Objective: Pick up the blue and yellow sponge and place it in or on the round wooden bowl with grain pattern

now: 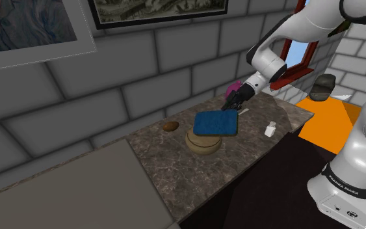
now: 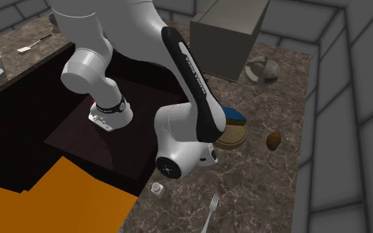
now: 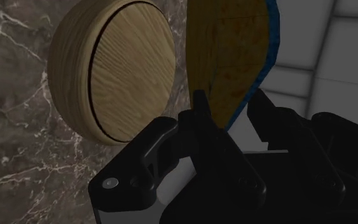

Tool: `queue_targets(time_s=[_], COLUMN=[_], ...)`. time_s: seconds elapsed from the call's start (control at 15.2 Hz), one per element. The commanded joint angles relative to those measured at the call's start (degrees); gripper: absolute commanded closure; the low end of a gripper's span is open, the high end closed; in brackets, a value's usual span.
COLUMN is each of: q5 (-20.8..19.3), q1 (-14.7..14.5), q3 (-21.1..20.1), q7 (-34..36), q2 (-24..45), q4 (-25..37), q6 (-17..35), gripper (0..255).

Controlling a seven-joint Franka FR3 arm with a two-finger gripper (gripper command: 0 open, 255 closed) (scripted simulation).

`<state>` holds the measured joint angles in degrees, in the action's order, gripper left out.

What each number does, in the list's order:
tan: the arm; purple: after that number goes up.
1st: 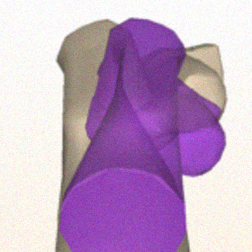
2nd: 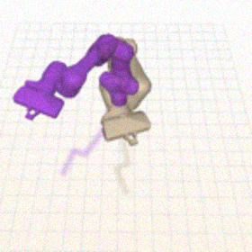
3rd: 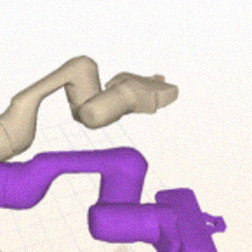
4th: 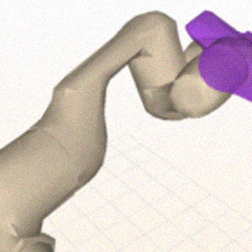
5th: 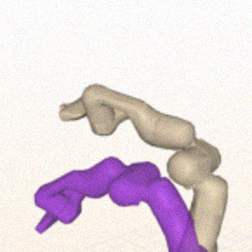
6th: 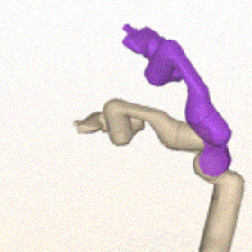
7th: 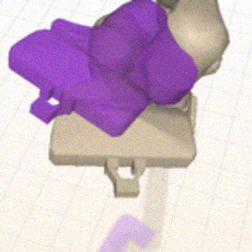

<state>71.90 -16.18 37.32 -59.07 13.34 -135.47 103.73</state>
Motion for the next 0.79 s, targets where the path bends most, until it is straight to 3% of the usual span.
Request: queue_targets(time_s=[0.0, 0.73], q5=[2.35, 8.06], q1=[-2.22, -1.07], q3=[-1.64, -3.89], q7=[1.29, -5.01], q2=[-0.98, 7.48], q4=[-0.65, 0.85], q6=[2.58, 1.49], gripper=[255, 255])
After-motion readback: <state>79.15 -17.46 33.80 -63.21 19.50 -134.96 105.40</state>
